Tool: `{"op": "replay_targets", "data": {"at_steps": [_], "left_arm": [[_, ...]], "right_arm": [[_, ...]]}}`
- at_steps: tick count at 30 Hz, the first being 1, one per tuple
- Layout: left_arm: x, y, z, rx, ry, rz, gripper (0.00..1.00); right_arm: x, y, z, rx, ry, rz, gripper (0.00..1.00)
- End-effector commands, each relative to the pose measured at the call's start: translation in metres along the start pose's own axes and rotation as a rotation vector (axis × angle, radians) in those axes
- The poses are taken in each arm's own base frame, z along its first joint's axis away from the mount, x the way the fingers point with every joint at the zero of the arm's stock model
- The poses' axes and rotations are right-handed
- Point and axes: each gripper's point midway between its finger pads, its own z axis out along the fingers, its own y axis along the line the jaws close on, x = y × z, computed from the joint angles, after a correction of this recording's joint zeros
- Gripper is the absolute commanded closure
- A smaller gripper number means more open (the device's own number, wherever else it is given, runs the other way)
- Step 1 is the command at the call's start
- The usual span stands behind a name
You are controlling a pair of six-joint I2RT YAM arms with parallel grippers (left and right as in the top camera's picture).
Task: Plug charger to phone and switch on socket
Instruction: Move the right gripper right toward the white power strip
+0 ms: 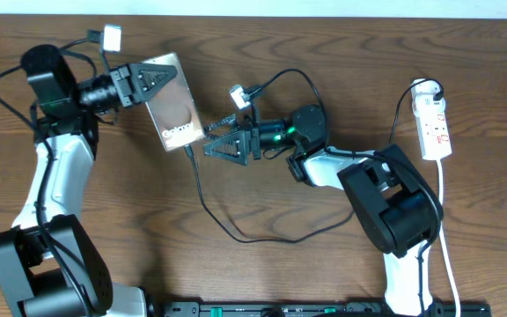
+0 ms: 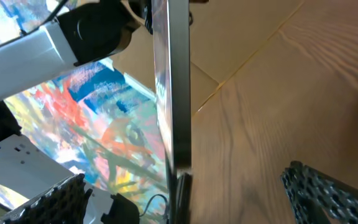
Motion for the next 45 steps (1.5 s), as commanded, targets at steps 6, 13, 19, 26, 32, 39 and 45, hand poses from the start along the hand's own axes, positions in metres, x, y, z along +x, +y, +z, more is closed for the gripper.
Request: {"op": "replay_targets", "data": {"at_steps": [6, 13, 19, 26, 32, 39, 45], "left_arm": [[-0.005, 0.007, -0.026, -0.019, -0.032, -0.038, 0.93], [-0.007, 0.009, -0.031, -0.027, -0.043, -0.042, 0.92], [-0.007, 0.009, -0.031, -0.027, -0.043, -0.041, 0.92], [-0.008, 0.011, -0.031, -0.037, -0.05, -0.042, 0.93], [-0.011, 0.014, -0.032, -0.055, -0.063, -0.042, 0.93], [-0.011, 0.016, -0.032, -0.065, -0.07, -0.042, 0.93], [0.0, 0.041, -0.034, -0.163, -0.092, -0.117, 0.93]], "right_arm": [[-0.017, -0.017, -0.027, 0.06, -0.032, 0.017, 0.01], [-0.019, -0.068, -0.052, 0.239, -0.103, 0.158, 0.01], [-0.017, -0.09, -0.072, 0.325, -0.122, 0.201, 0.01], [-0.037, -0.101, -0.106, 0.393, -0.202, 0.201, 0.01], [-0.057, -0.098, -0.129, 0.517, -0.224, 0.182, 0.01], [-0.076, -0.066, -0.153, 0.828, -0.231, 0.107, 0.01], [-0.073, -0.039, -0.197, 1.136, -0.291, 0.144, 0.01]]}}
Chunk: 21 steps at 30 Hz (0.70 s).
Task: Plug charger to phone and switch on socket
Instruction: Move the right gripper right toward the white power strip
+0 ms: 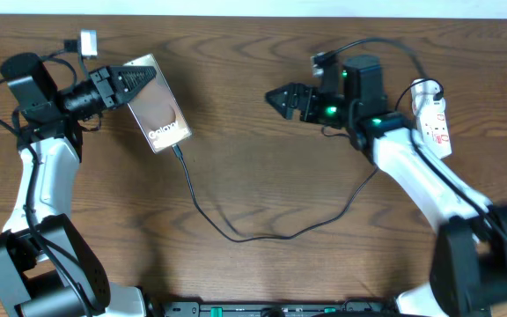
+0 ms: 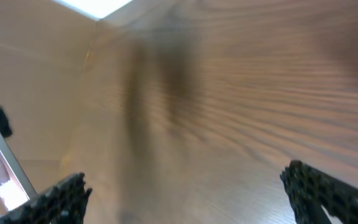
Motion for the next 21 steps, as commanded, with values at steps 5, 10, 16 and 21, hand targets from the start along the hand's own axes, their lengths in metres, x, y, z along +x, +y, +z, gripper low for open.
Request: {"op": "replay_targets", "data": {"at_steps": [5, 10, 16, 21], "left_arm": [[0.023, 0.058, -0.008, -0.264, -0.017, -0.077, 0.92], [0.041, 0.09, -0.019, -0.443, 0.004, -0.121, 0.93], [0.051, 0.118, -0.026, -0.543, 0.015, -0.182, 0.92], [0.07, 0.149, -0.022, -0.544, 0.058, -0.283, 0.93]], "right_arm": [[-0.018, -0.018, -0.045, 0.297, -0.129, -0.086, 0.01], [-0.011, -0.022, -0.046, 0.313, -0.104, -0.072, 0.01], [-0.008, -0.024, -0.046, 0.317, -0.093, -0.067, 0.01], [-0.006, -0.025, -0.047, 0.323, -0.084, -0.061, 0.01]]}}
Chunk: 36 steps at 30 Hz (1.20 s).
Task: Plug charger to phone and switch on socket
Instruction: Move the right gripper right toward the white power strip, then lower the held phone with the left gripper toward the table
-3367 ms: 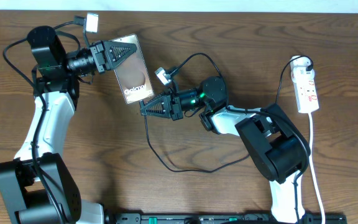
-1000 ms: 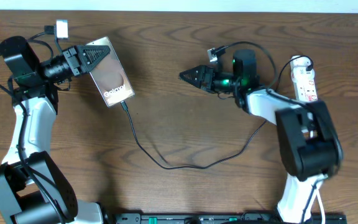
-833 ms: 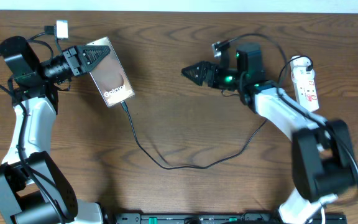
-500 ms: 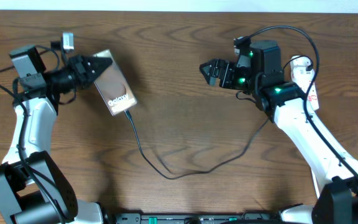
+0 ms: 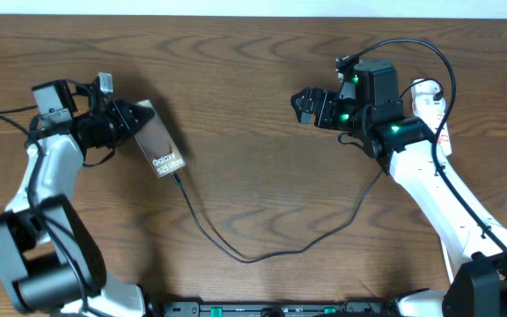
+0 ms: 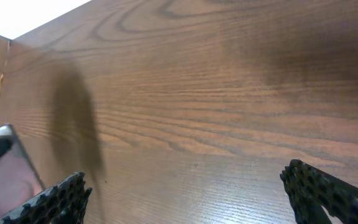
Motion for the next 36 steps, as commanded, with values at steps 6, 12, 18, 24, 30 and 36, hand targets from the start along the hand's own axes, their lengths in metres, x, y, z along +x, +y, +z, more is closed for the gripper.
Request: {"op": "replay_targets", "data": {"at_steps": [6, 12, 18, 24, 30, 36], "left_arm": [[0.012, 0.03, 0.023, 0.001, 0.074, -0.082, 0.92], [0.021, 0.044, 0.031, -0.01, 0.109, -0.127, 0.92], [0.032, 0.059, 0.041, -0.021, 0.145, -0.174, 0.93], [0.035, 0.065, 0.044, -0.025, 0.157, -0.189, 0.93], [0.041, 0.077, 0.045, -0.084, 0.159, -0.2, 0.93], [0.049, 0.08, 0.045, -0.087, 0.171, -0.214, 0.93]], "right_arm": [[-0.002, 0.005, -0.004, 0.002, -0.012, -0.026, 0.01], [-0.002, 0.005, -0.004, 0.003, -0.011, -0.025, 0.01], [-0.001, 0.005, -0.004, 0.004, -0.008, -0.024, 0.01], [-0.001, 0.005, -0.004, 0.004, -0.008, -0.024, 0.01], [-0.001, 0.004, -0.004, 0.005, -0.007, -0.024, 0.01], [-0.001, 0.005, -0.004, 0.004, -0.008, -0.024, 0.01]]}}
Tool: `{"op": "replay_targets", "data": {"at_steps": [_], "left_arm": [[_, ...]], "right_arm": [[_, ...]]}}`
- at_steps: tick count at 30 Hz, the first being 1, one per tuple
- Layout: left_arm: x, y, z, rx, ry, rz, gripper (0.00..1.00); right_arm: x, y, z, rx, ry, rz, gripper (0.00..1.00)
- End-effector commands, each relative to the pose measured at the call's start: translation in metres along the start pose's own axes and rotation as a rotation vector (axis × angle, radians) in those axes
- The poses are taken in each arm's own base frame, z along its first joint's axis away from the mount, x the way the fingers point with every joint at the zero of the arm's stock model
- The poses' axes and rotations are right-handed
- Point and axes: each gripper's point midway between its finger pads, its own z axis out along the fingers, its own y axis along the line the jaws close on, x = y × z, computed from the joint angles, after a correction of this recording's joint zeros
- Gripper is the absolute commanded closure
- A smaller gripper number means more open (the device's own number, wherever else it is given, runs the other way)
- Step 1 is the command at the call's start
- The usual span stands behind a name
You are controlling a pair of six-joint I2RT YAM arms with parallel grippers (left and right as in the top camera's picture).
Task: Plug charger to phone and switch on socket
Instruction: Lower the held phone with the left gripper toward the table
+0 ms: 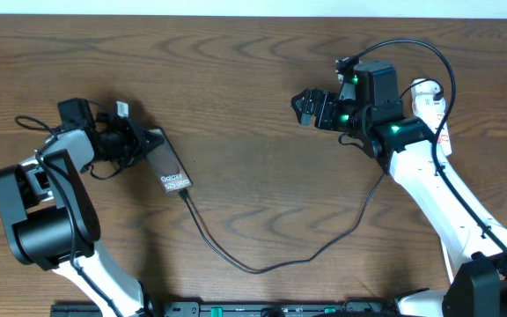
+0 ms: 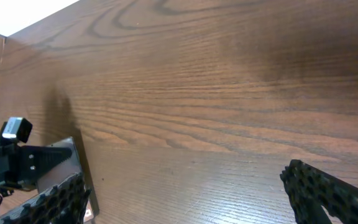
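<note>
The phone (image 1: 169,165), dark with a "Galaxy" label, lies low at the left, and it also shows at the lower left in the right wrist view (image 2: 76,163). My left gripper (image 1: 144,141) is shut on its upper end. The black charger cable (image 1: 253,267) is plugged into the phone's lower end and loops right toward the white socket strip (image 1: 429,91), which is mostly hidden behind my right arm. My right gripper (image 1: 304,106) hangs open and holds nothing, left of the strip; in the wrist view, right gripper (image 2: 185,180), only bare wood lies between its fingers.
The wooden table (image 1: 262,176) carries only the phone, the cable and the strip. The cable's slack curves across the front middle. The strip sits near the right edge, with its own white lead (image 1: 444,189) running forward.
My left arm has folded in, and the phone has shifted a little down and to the right, lying lower on the table. The right arm and its open gripper have not moved.
First my left gripper held the phone up, with my open right gripper just beside its plugged lower end. Then the right gripper was away to the right, near the socket strip, where it has stayed. The left gripper has brought the phone lower at each moment.
</note>
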Motion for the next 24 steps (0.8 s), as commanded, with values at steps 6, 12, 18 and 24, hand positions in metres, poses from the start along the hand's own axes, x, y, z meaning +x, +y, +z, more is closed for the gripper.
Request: {"op": "replay_targets", "data": {"at_steps": [6, 12, 18, 24], "left_arm": [[0.007, 0.003, 0.001, 0.004, 0.016, -0.01, 0.92], [0.018, 0.018, 0.003, -0.052, 0.029, -0.04, 0.93], [0.023, 0.022, 0.004, -0.058, 0.038, -0.047, 0.92], [0.024, 0.022, 0.004, -0.059, 0.041, -0.051, 0.89]], "right_arm": [[-0.003, 0.006, -0.004, -0.002, -0.013, -0.022, 0.01], [-0.002, 0.006, -0.004, -0.001, -0.011, -0.021, 0.01], [-0.002, 0.005, -0.004, 0.0, -0.01, -0.021, 0.01], [-0.002, 0.005, -0.004, 0.0, -0.01, -0.021, 0.01]]}}
